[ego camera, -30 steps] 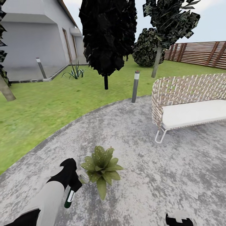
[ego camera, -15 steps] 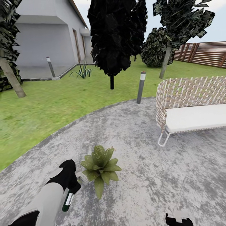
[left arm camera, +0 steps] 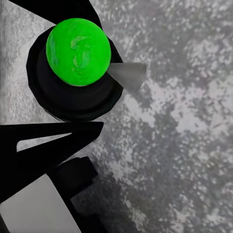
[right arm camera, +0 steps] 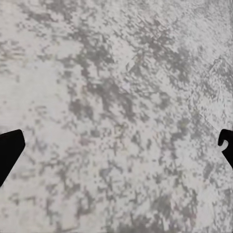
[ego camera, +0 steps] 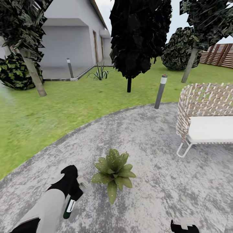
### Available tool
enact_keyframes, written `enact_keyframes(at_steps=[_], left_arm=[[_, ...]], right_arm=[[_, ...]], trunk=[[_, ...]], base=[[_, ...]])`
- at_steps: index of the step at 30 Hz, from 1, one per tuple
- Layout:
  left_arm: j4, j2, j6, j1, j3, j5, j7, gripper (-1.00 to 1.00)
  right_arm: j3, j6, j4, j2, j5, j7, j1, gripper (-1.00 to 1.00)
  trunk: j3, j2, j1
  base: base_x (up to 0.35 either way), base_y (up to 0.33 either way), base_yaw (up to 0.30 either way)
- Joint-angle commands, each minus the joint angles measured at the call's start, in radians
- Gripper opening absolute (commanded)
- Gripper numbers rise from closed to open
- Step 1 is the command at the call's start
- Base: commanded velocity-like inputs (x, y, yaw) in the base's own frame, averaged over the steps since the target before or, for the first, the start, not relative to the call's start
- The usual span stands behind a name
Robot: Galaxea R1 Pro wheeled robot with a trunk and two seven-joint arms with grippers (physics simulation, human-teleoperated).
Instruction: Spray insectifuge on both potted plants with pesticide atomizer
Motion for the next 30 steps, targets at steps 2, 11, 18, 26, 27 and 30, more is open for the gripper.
enact_keyframes(at_steps=[2, 11, 18, 26, 27, 30], left_arm=[[0.001, 0.0, 0.005, 0.001, 0.008, -0.006, -0.001, -1.0], [0.004, 0.0, -0.004, 0.03, 0.025, 0.094, 0.137, -1.0], [0.003, 0.015, -0.016, 0.044, 0.034, 0.236, 0.248, -1.0], [-0.001, 0.013, -0.017, 0.044, 0.039, 0.248, 0.249, -1.0], [-0.001, 0.011, -0.017, 0.044, 0.039, 0.248, 0.249, -1.0], [-0.002, 0.007, -0.018, 0.044, 0.039, 0.249, 0.249, -1.0]], right_arm=[[-0.007, -0.002, 0.001, 0.0, 0.011, -0.004, -0.001, 1.0], [-0.006, -0.002, 0.0, -0.002, 0.011, -0.003, -0.001, 1.0], [-0.002, -0.002, 0.001, -0.006, 0.013, -0.001, -0.001, 1.0], [-0.004, -0.002, 0.001, -0.006, 0.012, -0.003, 0.0, 1.0], [-0.004, -0.002, 0.001, -0.006, 0.012, -0.004, 0.0, 1.0], [-0.004, -0.002, 0.001, -0.006, 0.012, -0.004, 0.0, 1.0]], trunk=[[-0.001, 0.0, 0.0], [-0.001, 0.0, 0.0], [-0.001, 0.0, 0.0], [-0.001, 0.0, 0.0], [-0.001, 0.0, 0.0], [-0.001, 0.0, 0.0]], base=[[0.0, 0.0, 0.278], [0.0, 0.0, 0.225], [0.0, 0.0, 0.009], [0.019, -0.127, 0.09], [0.021, -0.266, 0.264], [0.007, -0.27, 0.273]])
